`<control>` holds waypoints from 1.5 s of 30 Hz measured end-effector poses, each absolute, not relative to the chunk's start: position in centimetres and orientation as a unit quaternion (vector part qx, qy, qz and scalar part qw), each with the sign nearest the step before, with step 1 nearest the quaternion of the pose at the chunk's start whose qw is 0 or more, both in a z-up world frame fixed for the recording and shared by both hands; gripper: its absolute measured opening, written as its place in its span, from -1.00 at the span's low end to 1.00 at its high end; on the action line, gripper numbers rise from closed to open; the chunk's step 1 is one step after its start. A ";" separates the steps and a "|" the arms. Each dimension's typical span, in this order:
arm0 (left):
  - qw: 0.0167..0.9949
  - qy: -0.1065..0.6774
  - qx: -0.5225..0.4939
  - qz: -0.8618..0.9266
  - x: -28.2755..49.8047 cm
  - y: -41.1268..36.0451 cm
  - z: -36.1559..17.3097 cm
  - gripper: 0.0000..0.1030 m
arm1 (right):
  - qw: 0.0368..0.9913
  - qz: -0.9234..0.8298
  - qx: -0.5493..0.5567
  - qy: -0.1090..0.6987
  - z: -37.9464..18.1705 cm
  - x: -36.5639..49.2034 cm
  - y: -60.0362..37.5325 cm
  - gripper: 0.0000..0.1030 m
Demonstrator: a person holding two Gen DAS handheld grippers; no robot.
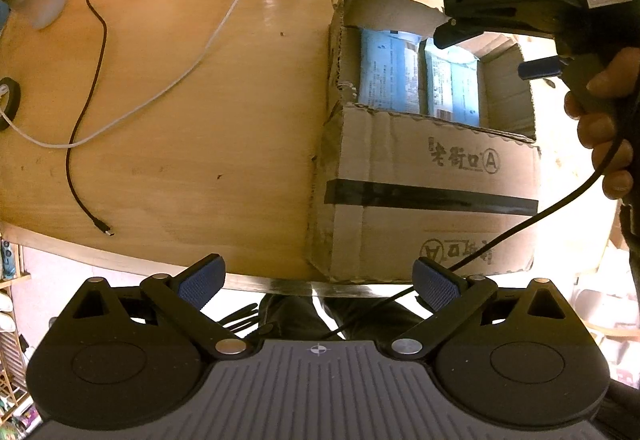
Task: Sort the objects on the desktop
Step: 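Raise the open right gripper up out of the box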
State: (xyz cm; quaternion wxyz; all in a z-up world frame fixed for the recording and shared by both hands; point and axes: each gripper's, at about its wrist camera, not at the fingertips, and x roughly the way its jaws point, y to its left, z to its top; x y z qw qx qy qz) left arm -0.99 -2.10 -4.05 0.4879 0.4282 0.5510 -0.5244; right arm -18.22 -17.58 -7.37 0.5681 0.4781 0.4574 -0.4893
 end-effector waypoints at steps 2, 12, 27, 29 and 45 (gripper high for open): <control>0.487 0.550 0.429 -0.525 -1.2 -2.1 -4.0 1.00 | 0.566 -0.491 0.479 0.457 -7.4 -18.6 -17.6 1.00; 0.485 0.548 0.433 -0.527 -2.1 -2.3 -4.0 1.00 | 0.558 -0.498 0.482 0.457 -7.5 -20.6 -17.6 1.00; 0.480 0.545 0.439 -0.529 -3.4 -2.7 -4.1 1.00 | 0.550 -0.505 0.482 0.459 -7.6 -23.5 -17.5 1.00; 0.479 0.545 0.439 -0.530 -3.6 -2.7 -4.2 1.00 | 0.548 -0.506 0.482 0.459 -7.6 -23.9 -17.5 1.00; 0.474 0.540 0.445 -0.534 -4.5 -2.8 -4.3 1.00 | 0.539 -0.513 0.483 0.461 -7.9 -26.4 -17.4 1.00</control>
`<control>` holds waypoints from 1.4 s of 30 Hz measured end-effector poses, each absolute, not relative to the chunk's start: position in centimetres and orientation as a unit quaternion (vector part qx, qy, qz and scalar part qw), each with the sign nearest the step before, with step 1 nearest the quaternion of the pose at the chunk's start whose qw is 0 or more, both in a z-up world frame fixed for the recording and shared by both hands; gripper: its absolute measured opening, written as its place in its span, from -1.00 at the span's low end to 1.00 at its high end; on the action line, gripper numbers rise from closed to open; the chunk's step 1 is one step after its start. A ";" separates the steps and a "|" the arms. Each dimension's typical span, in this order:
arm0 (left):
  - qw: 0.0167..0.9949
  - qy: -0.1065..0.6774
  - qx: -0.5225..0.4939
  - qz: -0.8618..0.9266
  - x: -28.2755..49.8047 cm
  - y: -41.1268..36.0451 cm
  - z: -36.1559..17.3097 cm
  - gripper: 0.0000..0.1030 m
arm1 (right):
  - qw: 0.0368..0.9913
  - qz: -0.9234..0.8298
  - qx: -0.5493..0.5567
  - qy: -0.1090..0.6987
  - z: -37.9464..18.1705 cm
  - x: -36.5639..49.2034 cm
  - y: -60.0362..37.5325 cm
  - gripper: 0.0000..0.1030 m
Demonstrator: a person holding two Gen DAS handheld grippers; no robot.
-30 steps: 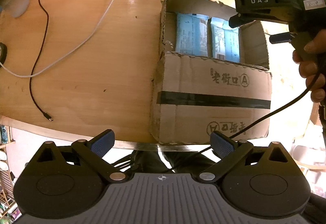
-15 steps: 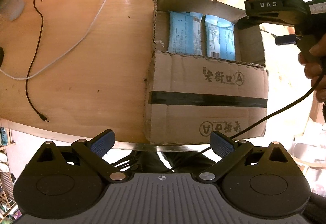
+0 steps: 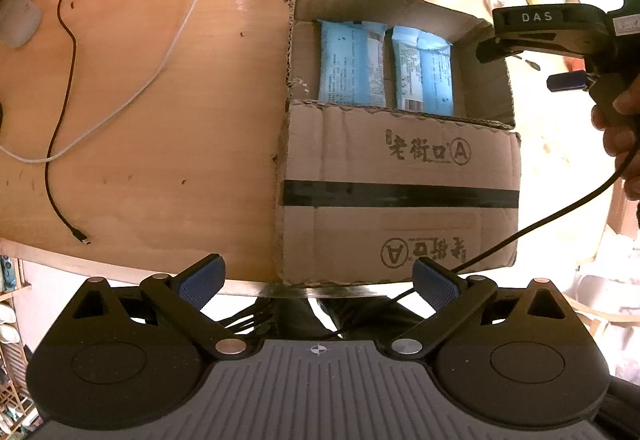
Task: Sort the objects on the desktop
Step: 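Raise the open right gripper up out of the box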
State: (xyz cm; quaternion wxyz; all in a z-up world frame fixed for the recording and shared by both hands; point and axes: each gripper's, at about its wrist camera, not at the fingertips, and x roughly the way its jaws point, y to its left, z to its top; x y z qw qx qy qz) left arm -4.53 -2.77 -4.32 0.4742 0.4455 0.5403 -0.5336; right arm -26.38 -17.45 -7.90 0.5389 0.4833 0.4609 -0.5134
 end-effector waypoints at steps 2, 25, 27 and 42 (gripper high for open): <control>0.475 0.540 0.446 -0.533 -4.6 -2.7 -4.3 1.00 | 0.539 -0.513 0.484 0.460 -7.9 -26.7 -17.6 1.00; 0.488 0.538 0.444 -0.525 -4.3 -3.1 -4.6 1.00 | 0.538 -0.516 0.485 0.458 -7.8 -28.3 -17.2 1.00; 0.489 0.536 0.444 -0.526 -4.2 -3.4 -4.5 1.00 | 0.538 -0.516 0.486 0.458 -7.8 -28.4 -17.1 1.00; 0.493 0.522 0.446 -0.534 -4.2 -4.9 -4.4 1.00 | 0.537 -0.513 0.490 0.457 -7.5 -28.6 -16.3 1.00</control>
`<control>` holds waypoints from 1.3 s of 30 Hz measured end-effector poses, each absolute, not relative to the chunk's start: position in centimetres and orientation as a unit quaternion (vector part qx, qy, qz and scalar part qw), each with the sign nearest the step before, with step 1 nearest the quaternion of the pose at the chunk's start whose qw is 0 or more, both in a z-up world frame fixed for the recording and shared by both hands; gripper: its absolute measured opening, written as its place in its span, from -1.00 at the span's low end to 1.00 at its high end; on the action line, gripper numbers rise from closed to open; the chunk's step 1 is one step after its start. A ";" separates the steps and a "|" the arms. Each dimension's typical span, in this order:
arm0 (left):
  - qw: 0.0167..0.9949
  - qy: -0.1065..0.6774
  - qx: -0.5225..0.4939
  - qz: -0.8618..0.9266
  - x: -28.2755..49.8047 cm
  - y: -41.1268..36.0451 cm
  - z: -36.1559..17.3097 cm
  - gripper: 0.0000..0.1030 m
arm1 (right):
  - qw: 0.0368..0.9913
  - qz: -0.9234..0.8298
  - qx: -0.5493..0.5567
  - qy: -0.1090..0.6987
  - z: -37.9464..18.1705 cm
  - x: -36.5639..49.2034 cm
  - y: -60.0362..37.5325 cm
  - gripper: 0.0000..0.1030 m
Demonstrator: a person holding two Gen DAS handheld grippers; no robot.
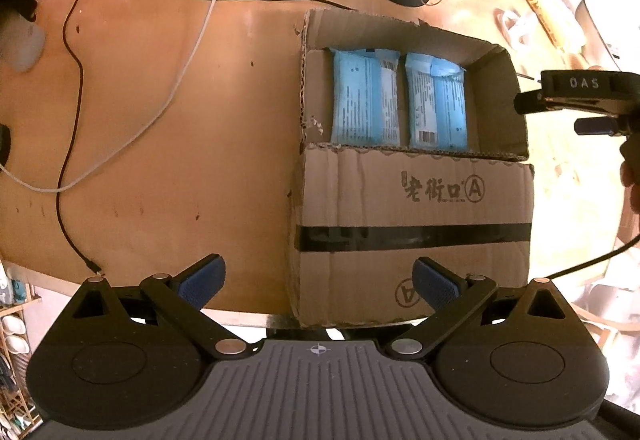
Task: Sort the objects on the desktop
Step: 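Raise the open right gripper up out of the box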
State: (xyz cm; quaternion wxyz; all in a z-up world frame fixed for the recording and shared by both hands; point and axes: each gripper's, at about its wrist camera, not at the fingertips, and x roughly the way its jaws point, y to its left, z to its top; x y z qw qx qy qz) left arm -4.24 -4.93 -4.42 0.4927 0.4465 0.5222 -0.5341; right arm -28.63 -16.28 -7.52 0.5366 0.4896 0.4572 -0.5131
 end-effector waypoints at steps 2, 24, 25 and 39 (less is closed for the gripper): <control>0.493 0.521 0.447 -0.535 -4.3 -5.1 -4.4 1.00 | 0.537 -0.513 0.489 0.458 -7.5 -28.6 -16.1 1.00; 0.492 0.517 0.448 -0.538 -4.4 -5.7 -4.8 1.00 | 0.539 -0.511 0.491 0.455 -6.5 -28.5 -13.3 1.00; 0.492 0.517 0.448 -0.538 -4.4 -5.7 -4.8 1.00 | 0.539 -0.511 0.492 0.455 -6.5 -28.5 -13.2 1.00; 0.496 0.512 0.449 -0.539 -4.3 -6.4 -4.8 1.00 | 0.537 -0.500 0.500 0.461 -6.4 -28.9 -11.1 1.00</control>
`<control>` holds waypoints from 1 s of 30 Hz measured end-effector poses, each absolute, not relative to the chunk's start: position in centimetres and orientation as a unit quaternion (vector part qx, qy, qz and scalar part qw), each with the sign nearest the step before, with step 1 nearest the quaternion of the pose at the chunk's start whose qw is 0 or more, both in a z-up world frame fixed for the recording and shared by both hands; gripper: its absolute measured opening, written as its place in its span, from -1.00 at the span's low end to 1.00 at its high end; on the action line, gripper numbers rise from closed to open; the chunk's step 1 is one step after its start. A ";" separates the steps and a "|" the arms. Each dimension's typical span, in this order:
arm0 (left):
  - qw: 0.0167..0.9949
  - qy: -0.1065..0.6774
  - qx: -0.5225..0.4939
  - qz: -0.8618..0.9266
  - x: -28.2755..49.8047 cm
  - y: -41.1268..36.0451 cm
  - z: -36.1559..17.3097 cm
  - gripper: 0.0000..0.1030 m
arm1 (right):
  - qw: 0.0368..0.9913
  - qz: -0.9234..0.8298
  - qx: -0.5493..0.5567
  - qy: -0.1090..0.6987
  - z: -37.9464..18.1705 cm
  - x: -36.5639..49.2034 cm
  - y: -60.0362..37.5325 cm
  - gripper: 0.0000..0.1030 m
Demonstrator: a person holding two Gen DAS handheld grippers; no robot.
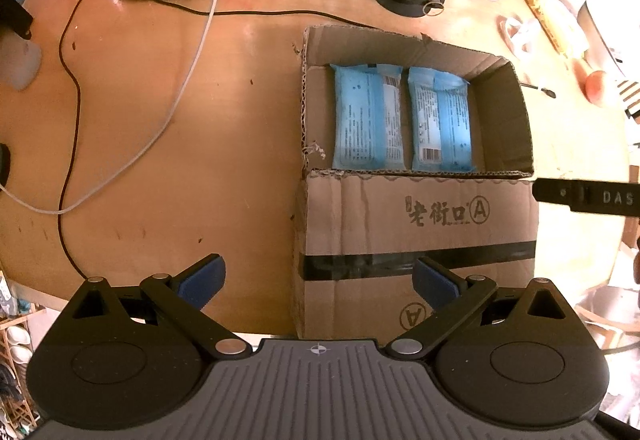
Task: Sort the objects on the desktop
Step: 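Raise the open right gripper up out of the box, then bring both grippers to the open flaps of the cardboard box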
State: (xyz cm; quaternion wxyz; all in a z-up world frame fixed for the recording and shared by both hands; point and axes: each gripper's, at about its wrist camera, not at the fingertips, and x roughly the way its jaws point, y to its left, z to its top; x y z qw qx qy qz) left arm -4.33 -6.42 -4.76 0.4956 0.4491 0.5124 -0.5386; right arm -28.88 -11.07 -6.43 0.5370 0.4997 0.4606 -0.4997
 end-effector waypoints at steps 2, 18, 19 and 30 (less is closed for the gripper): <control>0.495 0.512 0.450 -0.539 -4.4 -6.5 -4.8 1.00 | 0.537 -0.498 0.501 0.461 -6.4 -29.0 -10.8 1.00; 0.493 0.508 0.455 -0.540 -4.6 -7.1 -5.0 1.00 | 0.535 -0.485 0.512 0.464 -6.2 -29.0 -8.4 1.00; 0.493 0.508 0.455 -0.540 -4.6 -7.1 -5.1 1.00 | 0.534 -0.484 0.513 0.465 -6.4 -29.0 -8.3 1.00; 0.493 0.509 0.456 -0.539 -4.6 -7.2 -5.1 1.00 | 0.535 -0.472 0.518 0.472 -6.6 -28.7 -7.5 1.00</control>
